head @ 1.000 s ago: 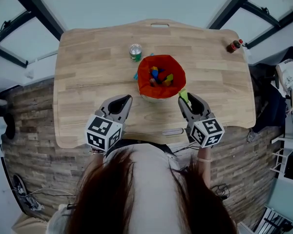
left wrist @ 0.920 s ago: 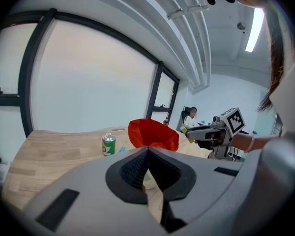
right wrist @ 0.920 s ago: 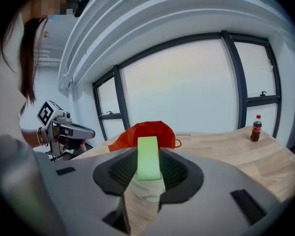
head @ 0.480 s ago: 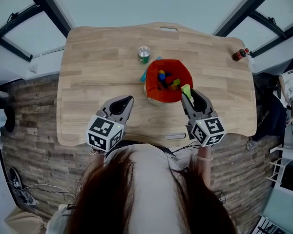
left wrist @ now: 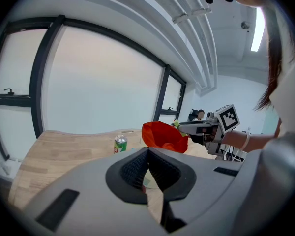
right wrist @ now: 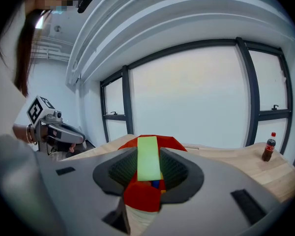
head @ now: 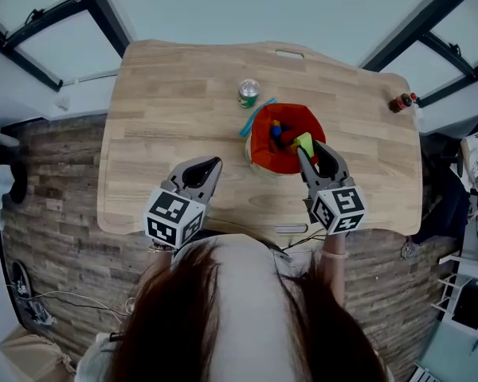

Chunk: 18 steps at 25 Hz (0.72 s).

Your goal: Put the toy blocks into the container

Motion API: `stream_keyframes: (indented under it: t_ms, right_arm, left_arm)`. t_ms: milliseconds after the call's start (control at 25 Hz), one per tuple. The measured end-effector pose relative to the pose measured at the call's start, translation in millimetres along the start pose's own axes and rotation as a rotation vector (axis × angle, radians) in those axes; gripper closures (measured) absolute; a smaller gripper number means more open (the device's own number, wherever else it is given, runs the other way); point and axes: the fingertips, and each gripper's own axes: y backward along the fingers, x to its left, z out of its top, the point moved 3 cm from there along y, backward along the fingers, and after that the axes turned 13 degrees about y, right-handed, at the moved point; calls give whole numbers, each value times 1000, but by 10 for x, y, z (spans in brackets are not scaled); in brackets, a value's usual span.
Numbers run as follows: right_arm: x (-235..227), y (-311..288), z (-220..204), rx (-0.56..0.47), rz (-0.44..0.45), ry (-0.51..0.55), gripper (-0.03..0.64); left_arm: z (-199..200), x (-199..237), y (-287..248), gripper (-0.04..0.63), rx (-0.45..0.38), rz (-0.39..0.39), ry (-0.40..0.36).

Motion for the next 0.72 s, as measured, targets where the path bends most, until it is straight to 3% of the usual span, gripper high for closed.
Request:
stream_keyframes:
  t_ms: [720]
  right_arm:
    - [-12,-69,-10,11,-28,7,465]
  left_arm:
    - [29,51,5,586,-3,-5,-2]
